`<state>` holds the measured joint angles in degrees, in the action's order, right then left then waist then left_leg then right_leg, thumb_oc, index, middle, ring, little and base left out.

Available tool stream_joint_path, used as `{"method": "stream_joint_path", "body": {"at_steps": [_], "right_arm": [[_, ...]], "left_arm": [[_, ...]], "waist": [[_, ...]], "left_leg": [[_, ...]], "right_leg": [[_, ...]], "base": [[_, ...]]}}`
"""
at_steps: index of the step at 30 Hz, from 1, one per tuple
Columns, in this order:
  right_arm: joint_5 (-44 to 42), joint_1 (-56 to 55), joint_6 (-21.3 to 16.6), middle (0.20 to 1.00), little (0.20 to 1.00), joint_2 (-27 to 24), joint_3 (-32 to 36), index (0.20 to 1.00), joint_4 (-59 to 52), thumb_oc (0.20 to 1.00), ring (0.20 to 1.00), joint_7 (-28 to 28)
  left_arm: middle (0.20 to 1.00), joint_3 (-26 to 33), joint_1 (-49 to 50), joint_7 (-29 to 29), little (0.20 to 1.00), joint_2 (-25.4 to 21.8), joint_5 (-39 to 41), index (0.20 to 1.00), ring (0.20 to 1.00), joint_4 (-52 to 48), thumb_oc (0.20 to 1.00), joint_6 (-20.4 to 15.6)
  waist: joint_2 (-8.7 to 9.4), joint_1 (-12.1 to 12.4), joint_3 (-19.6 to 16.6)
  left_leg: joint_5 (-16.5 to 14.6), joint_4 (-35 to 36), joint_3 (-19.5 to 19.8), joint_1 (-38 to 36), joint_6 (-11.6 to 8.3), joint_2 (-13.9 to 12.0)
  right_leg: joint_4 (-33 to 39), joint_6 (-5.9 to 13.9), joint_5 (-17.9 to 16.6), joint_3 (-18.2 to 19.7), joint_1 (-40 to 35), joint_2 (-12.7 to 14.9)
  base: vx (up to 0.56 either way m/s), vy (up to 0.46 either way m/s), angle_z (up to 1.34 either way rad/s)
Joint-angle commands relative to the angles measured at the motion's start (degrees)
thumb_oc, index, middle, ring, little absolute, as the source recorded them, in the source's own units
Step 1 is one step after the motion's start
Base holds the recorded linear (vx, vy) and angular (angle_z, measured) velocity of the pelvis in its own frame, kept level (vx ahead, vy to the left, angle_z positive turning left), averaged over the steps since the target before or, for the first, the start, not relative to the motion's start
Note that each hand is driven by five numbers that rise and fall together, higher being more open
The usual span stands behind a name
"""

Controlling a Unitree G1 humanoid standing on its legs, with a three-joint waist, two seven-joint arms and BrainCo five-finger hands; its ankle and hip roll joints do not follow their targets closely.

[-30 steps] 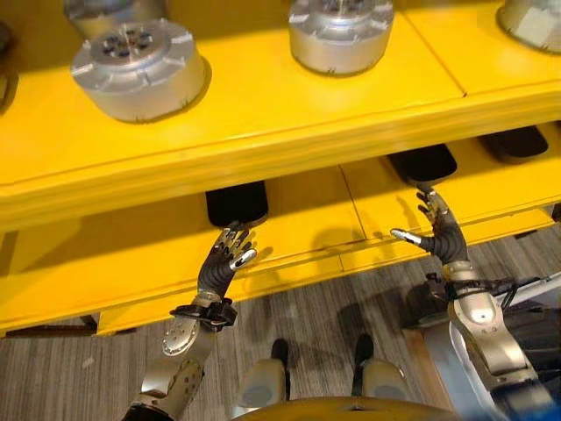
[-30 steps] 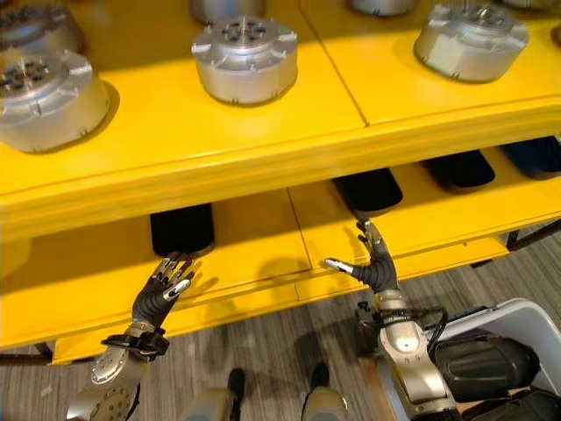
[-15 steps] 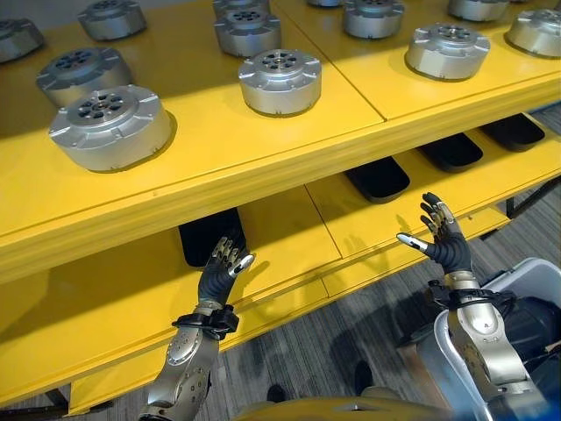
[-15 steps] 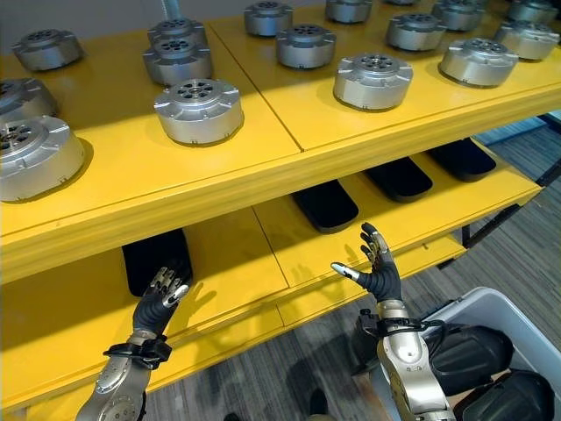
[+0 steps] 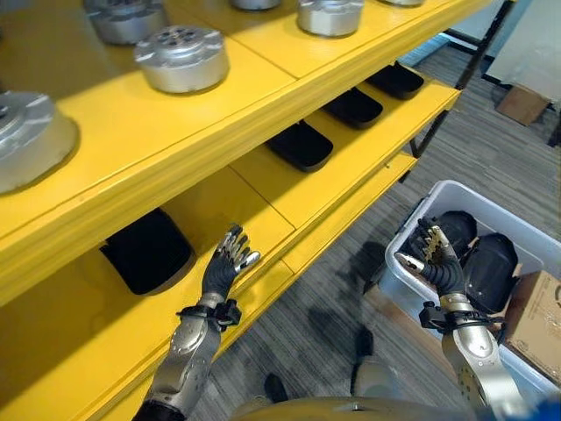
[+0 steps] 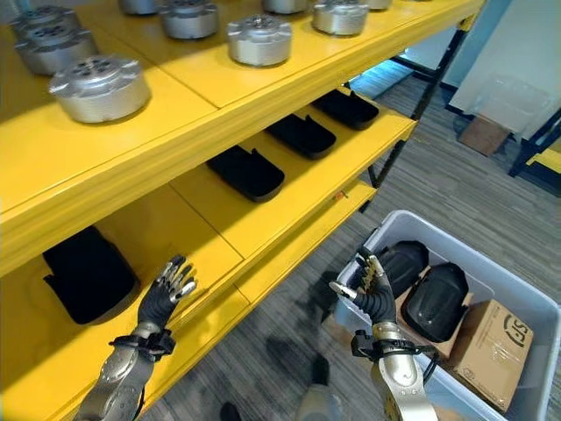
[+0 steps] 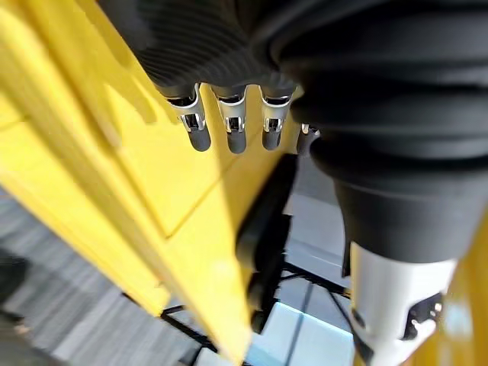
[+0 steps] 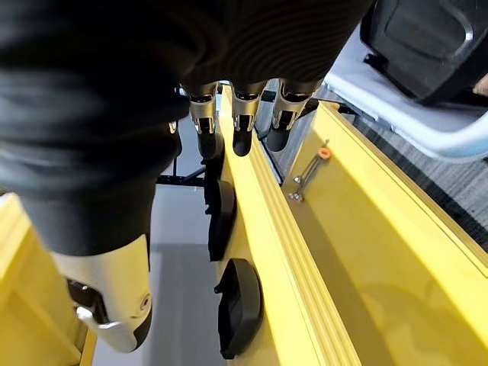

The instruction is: Move parts from the plastic box to the shelf.

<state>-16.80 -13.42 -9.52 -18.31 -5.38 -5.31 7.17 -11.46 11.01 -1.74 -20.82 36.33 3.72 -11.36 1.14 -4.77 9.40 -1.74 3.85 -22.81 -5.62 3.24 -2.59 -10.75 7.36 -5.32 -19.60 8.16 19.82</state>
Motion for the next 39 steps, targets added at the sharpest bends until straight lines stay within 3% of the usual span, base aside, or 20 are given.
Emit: {"method": "stream_joint_path", "body": {"at_steps": [1, 2, 3, 5, 10, 13, 22, 24, 25, 26, 27, 28, 29, 30, 31, 33, 34, 35, 37, 39], "right_arm": [[-1.70, 6.39, -2.84, 1.000, 1.000, 0.12, 0.13, 1.000, -1.09, 1.000, 1.000, 0.37], [-1.78, 7.56, -2.78, 1.000, 1.000, 0.52, -0.45, 1.000, -0.47, 1.000, 1.000, 0.45], [-1.75, 8.05, -2.70, 1.000, 1.000, 0.63, -0.63, 1.000, -0.41, 1.000, 1.000, 0.36], [-1.88, 7.31, -2.51, 1.000, 1.000, 0.28, -0.21, 1.000, -1.12, 1.000, 1.000, -0.31], [-1.86, 5.44, -2.84, 1.000, 1.000, -0.57, 1.43, 1.000, -1.80, 1.000, 1.000, -1.34], [-2.84, 3.70, -3.50, 1.000, 1.000, -1.73, 3.28, 1.000, -2.44, 1.000, 1.000, -2.29], [-3.22, 2.68, -4.29, 1.000, 1.000, -4.07, 4.63, 1.000, -2.69, 1.000, 1.000, -2.77], [-3.41, 2.40, -4.45, 1.000, 1.000, -4.63, 4.66, 1.000, -2.74, 1.000, 1.000, -2.70], [-3.60, 1.65, -4.67, 1.000, 1.000, -5.12, 4.93, 1.000, -2.98, 1.000, 1.000, -2.91], [-3.54, 1.53, -4.89, 1.000, 1.000, -5.48, 5.33, 1.000, -2.88, 1.000, 1.000, -2.76], [-3.02, 1.40, -4.74, 1.000, 1.000, -5.82, 5.65, 1.000, -2.42, 1.000, 1.000, -2.32], [-2.66, 1.40, -4.67, 1.000, 1.000, -5.87, 5.67, 1.000, -1.85, 1.000, 1.000, -1.95], [-2.65, 1.40, -4.68, 1.000, 1.000, -5.87, 5.68, 1.000, -1.83, 1.000, 1.000, -1.95], [-2.49, 1.38, -4.65, 1.000, 1.000, -5.89, 5.99, 1.000, -1.48, 1.000, 1.000, -1.74], [-0.79, 1.90, -5.28, 1.000, 1.000, -6.50, 6.41, 1.000, 0.65, 1.000, 1.000, -1.07], [-0.51, 2.73, -5.41, 1.000, 1.000, -6.83, 5.87, 1.000, 1.71, 1.000, 1.000, -0.88], [-0.58, 3.18, -5.43, 1.000, 1.000, -7.07, 5.75, 1.000, 1.74, 1.000, 1.000, -1.06], [-0.69, 2.98, -5.12, 1.000, 1.000, -6.63, 5.84, 1.000, 1.89, 1.000, 1.000, -2.44], [-0.94, 2.60, -5.12, 1.000, 1.000, -6.39, 6.13, 1.000, 2.01, 1.000, 1.000, -2.58], [-1.15, 1.74, -4.71, 1.000, 1.000, -5.36, 6.53, 1.000, 1.61, 1.000, 1.000, -2.89]], "left_arm": [[1.000, 4.50, -1.31, 0.32, 1.000, -0.98, -1.68, 1.000, 1.000, -3.59, 1.000, -1.37], [1.000, 5.37, -0.82, 0.25, 1.000, -0.65, -1.29, 1.000, 1.000, -3.70, 1.000, -1.31], [1.000, 5.92, -0.13, 0.52, 1.000, -0.50, -1.12, 1.000, 1.000, -3.75, 1.000, -1.36], [1.000, 7.96, 1.75, 0.56, 1.000, 0.64, -0.66, 1.000, 1.000, -3.94, 1.000, -1.25], [1.000, 8.18, 2.68, 1.57, 1.000, 1.30, -0.25, 1.000, 1.000, -3.85, 1.000, -1.11], [1.000, 7.88, 2.79, 2.83, 1.000, 1.93, 0.23, 1.000, 1.000, -3.38, 1.000, -0.84], [1.000, 6.56, 1.65, 3.49, 1.000, 2.53, 0.36, 1.000, 1.000, -2.88, 1.000, -0.81], [1.000, 6.39, 1.54, 3.57, 1.000, 2.70, 0.60, 1.000, 1.000, -2.94, 1.000, -0.90], [1.000, 6.32, 1.88, 3.66, 1.000, 2.86, 0.89, 1.000, 1.000, -2.97, 1.000, -0.72], [1.000, 6.33, 1.93, 3.42, 1.000, 2.77, 0.81, 1.000, 1.000, -3.07, 1.000, -0.72], [1.000, 6.04, 1.70, 3.17, 1.000, 3.07, 0.77, 1.000, 1.000, -2.54, 1.000, -0.61], [1.000, 5.65, 1.68, 2.91, 1.000, 3.40, 0.88, 1.000, 1.000, -2.41, 1.000, -0.40], [1.000, 5.63, 1.68, 2.90, 1.000, 3.39, 0.88, 1.000, 1.000, -2.41, 1.000, -0.41], [1.000, 5.38, 1.80, 3.04, 1.000, 3.73, 1.67, 1.000, 1.000, -2.07, 1.000, -0.43], [1.000, 5.45, 1.41, 2.61, 1.000, 3.79, 0.67, 1.000, 1.000, -1.88, 1.000, -1.32], [1.000, 5.48, 1.45, 2.06, 1.000, 3.97, 0.47, 1.000, 1.000, -1.52, 1.000, -1.84], [1.000, 5.45, 1.32, 1.98, 1.000, 4.24, 0.32, 1.000, 1.000, -1.25, 1.000, -2.00], [1.000, 5.67, 1.50, 2.62, 1.000, 4.56, 0.77, 1.000, 1.000, -1.45, 1.000, -2.31], [1.000, 5.64, 1.32, 2.88, 1.000, 4.47, 1.00, 1.000, 1.000, -1.85, 1.000, -2.45], [1.000, 5.86, 0.85, 3.10, 1.000, 3.41, 1.07, 1.000, 1.000, -2.73, 1.000, -2.85]], "waist": [[1.36, 1.63, -0.47], [1.98, 2.97, -1.54], [2.49, 3.20, -2.13], [3.40, 3.22, -3.52], [2.85, 2.14, -3.96], [1.09, 0.61, -4.22], [-1.32, -1.04, -2.80], [-1.67, -0.99, -1.58], [-1.51, -0.38, 0.10], [-1.13, 0.04, 0.80], [-0.53, 0.28, 1.40], [-0.37, 0.82, 1.39], [-0.32, 0.79, 1.34], [-0.43, 1.00, 1.19], [-0.54, 3.36, 1.58], [-1.21, 4.78, 2.15], [-1.60, 5.08, 2.36], [-2.26, 4.68, 2.02], [-2.35, 4.62, 1.84], [-1.37, 3.96, 1.74]], "left_leg": [[-1.25, 0.12, 5.00, 2.10, 0.46, 2.39], [-2.69, -0.04, 4.36, 1.50, -0.08, 2.38], [-2.99, 0.11, 3.68, 1.20, -0.32, 2.45], [-2.68, -2.00, 1.25, 1.64, -2.01, 0.28], [-1.15, -2.01, -0.12, 0.91, -3.99, -2.95], [1.41, -2.44, -1.11, 0.08, -7.09, -8.01], [6.18, -8.76, -0.36, 1.34, -11.11, -14.82], [9.13, -15.71, 1.57, 4.05, -12.24, -17.64], [15.03, -22.09, 4.95, 7.66, -11.98, -20.05], [16.53, -24.94, 7.92, 9.08, -11.70, -19.82], [15.46, -27.56, 10.79, 12.13, -10.57, -17.60], [13.71, -26.24, 11.51, 13.70, -9.84, -15.50], [13.63, -26.28, 11.49, 13.74, -9.74, -15.39], [12.50, -21.30, 12.56, 15.00, -9.21, -13.66], [13.05, -9.32, 21.48, 17.32, -9.19, -9.73], [14.79, -4.19, 29.56, 18.28, -10.65, -8.94], [15.07, -2.84, 31.57, 18.01, -11.25, -9.05], [12.66, -1.84, 31.41, 15.43, -11.27, -9.65], [12.36, -1.69, 30.07, 14.86, -11.19, -9.62], [9.59, -4.06, 26.74, 14.09, -9.72, -7.87]], "right_leg": [[-3.09, 4.94, -4.62, 3.72, -0.60, 6.43], [-1.20, 6.70, -5.36, 2.25, -3.17, 7.73], [2.23, 7.08, -6.77, 1.78, -4.27, 7.32], [7.93, 7.64, -7.30, 1.98, -6.36, 4.54], [9.51, 6.71, -3.73, 2.26, -7.32, 1.53], [10.17, 4.32, 0.43, 2.89, -8.06, -3.23], [8.13, -0.20, 5.97, 5.75, -8.06, -9.73], [7.74, -2.31, 7.34, 6.62, -8.50, -11.76], [8.12, -4.91, 7.61, 6.79, -9.41, -13.82], [8.05, -5.73, 7.67, 7.53, -9.49, -14.33], [8.56, -5.95, 8.19, 7.92, -9.92, -14.06], [9.04, -5.58, 8.35, 8.14, -10.29, -13.78], [9.04, -5.50, 8.38, 8.10, -10.28, -13.65], [9.53, -4.64, 8.39, 8.93, -10.76, -13.38], [10.00, -2.94, 8.50, 11.66, -10.90, -12.82], [9.91, -1.96, 8.87, 14.98, -10.87, -13.00], [9.62, -1.57, 9.32, 16.49, -10.96, -13.06], [9.59, -1.19, 9.89, 18.91, -11.20, -12.99], [9.58, -1.06, 9.89, 19.08, -11.42, -12.59], [9.25, 0.41, 9.31, 20.00, -12.05, -9.80]], "base": [[-0.02, -0.127, -0.38], [0.05, -0.142, -0.77], [0.06, -0.200, -0.85], [0.05, -0.355, -0.61], [0.04, -0.228, -0.58], [0.04, -0.271, -0.11], [0.02, -0.177, -0.14], [-0.03, -0.297, -0.37], [-0.06, -0.307, -0.51], [-0.06, -0.298, -0.79], [0.02, -0.136, -0.62], [0.03, -0.058, -0.47], [0.13, 0.050, -0.26], [0.28, 0.218, -0.27], [0.34, 0.255, -0.33], [0.23, 0.189, -0.80], [0.25, 0.266, -1.58], [0.20, 0.228, -1.65], [0.18, 0.231, -1.41], [0.20, 0.324, -1.09]]}}
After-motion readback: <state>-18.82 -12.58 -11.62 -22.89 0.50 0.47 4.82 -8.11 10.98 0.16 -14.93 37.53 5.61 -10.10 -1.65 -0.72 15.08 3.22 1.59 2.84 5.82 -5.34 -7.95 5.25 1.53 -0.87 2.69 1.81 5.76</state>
